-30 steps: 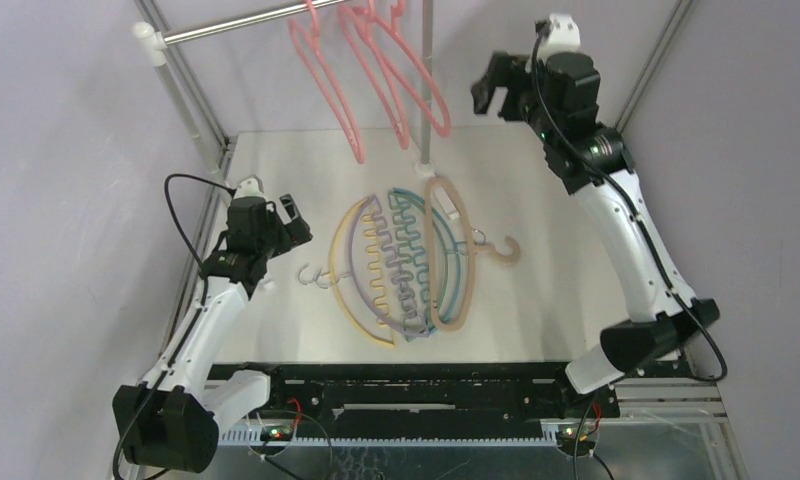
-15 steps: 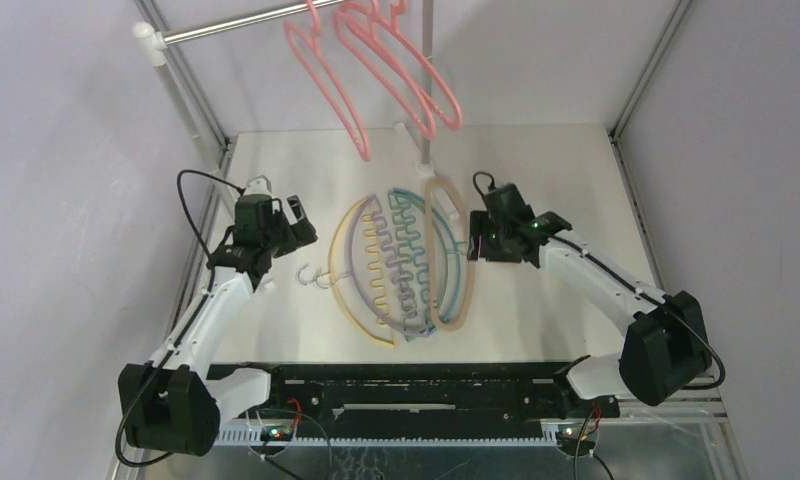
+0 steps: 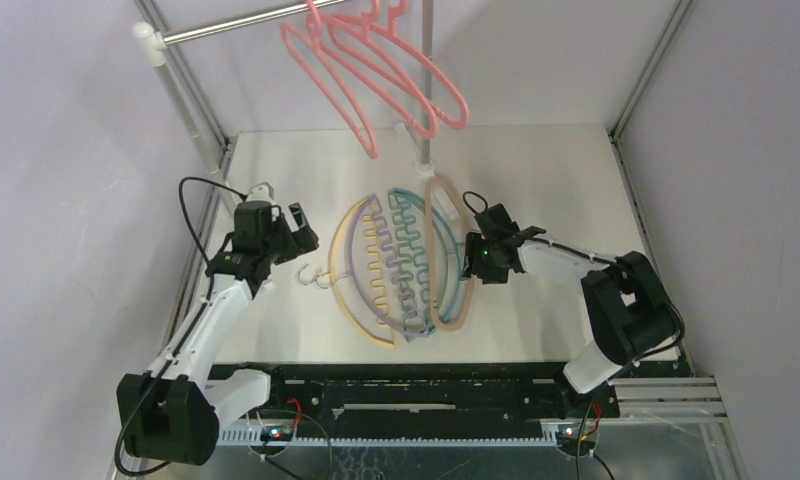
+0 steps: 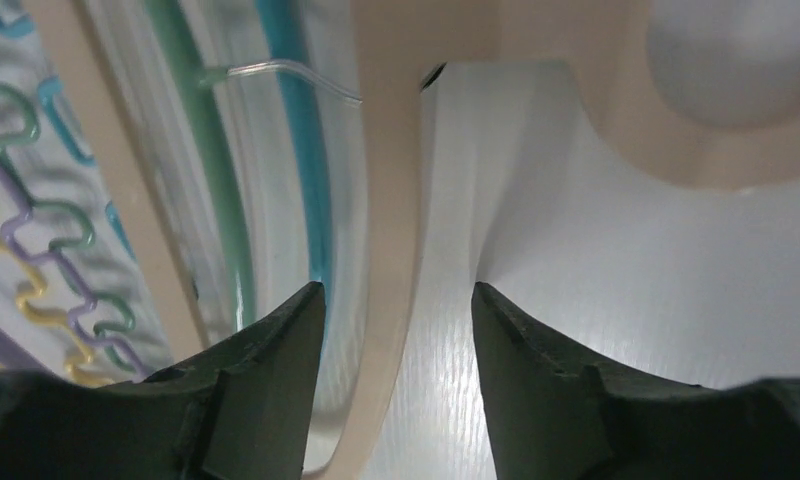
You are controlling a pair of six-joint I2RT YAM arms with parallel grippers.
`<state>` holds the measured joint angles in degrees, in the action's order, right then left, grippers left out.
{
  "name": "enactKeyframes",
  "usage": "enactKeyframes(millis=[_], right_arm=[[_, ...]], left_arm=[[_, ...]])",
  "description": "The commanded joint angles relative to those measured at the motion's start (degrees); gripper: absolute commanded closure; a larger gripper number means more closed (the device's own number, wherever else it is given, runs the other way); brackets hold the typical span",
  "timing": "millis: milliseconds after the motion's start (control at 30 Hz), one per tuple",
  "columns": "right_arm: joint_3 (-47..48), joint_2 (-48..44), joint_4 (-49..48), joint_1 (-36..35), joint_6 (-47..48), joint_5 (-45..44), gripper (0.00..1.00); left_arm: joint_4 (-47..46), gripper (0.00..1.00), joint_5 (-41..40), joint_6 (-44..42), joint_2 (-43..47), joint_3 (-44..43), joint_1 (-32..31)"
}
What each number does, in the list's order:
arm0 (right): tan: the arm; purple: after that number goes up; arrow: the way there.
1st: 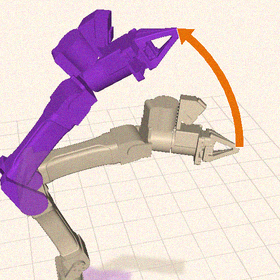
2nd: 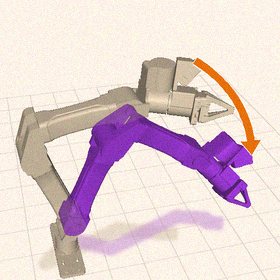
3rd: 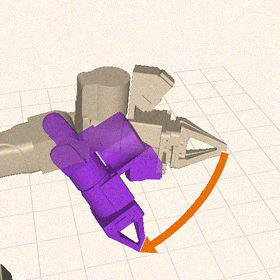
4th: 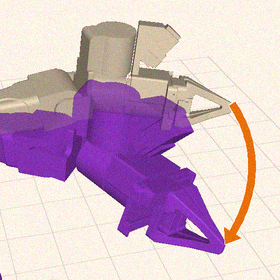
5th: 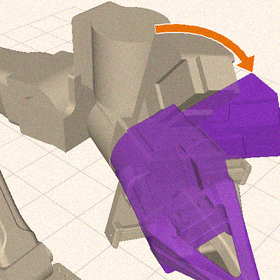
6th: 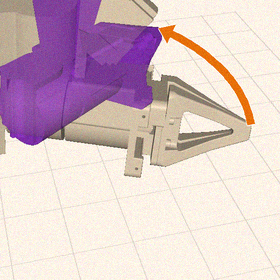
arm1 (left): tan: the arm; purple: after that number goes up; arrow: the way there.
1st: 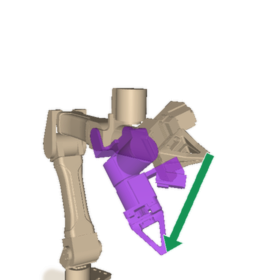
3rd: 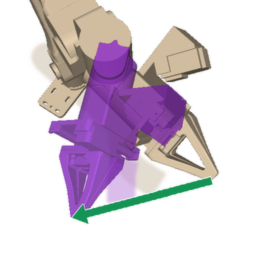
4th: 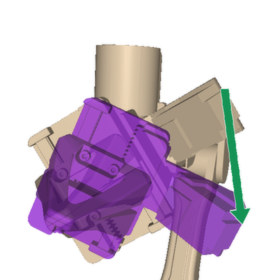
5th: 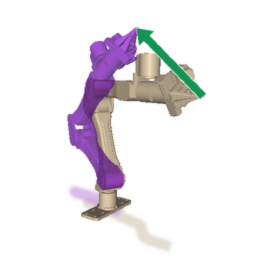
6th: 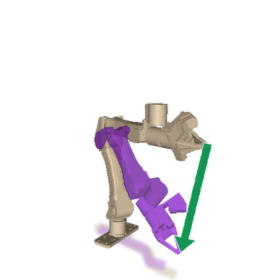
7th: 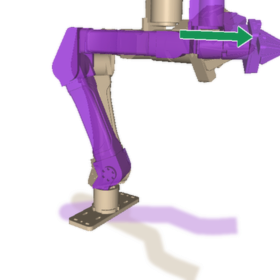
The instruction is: Organize the hangers
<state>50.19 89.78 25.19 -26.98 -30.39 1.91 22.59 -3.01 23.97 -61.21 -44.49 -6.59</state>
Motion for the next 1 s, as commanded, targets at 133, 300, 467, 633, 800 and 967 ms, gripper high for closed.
enactKeyframes(millis=[133, 300, 467, 633, 800, 967], right_arm=[[1.26, 3.05, -6.31, 2.04, 0.11, 0.76, 0.41], [1.31, 2.96, -6.33, 1.77, 0.84, 1.97, 0.6], [1.32, 2.58, -6.07, 1.28, 1.55, 3.61, 0.93], [2.39, -2.52, -1.52, -0.13, 2.48, 0.28, 1.0], [6.51, -8.49, 4.09, -2.87, 1.5, -2.55, 1.0], [10.86, -7.71, 6.59, -5.71, -0.03, -3.11, 1.0]], left_arm=[[1.73, 0.06, 1.17, -1.2, 5.43, 1.82, -0.78], [3.05, 0.07, 1.73, -0.07, 8.66, 2.92, -2.31], [3.7, 0.07, 1.78, 1.72, 11.74, 4.46, -4.17], [3.92, 0.11, 1.01, 2.7, 12.24, 3.82, -9.33], [3.35, 0.11, -3.95, 5.81, 10.75, -0.57, -18.56], [1.06, 0.11, -7.82, 9.07, 8.04, -5.56, -28.3]])
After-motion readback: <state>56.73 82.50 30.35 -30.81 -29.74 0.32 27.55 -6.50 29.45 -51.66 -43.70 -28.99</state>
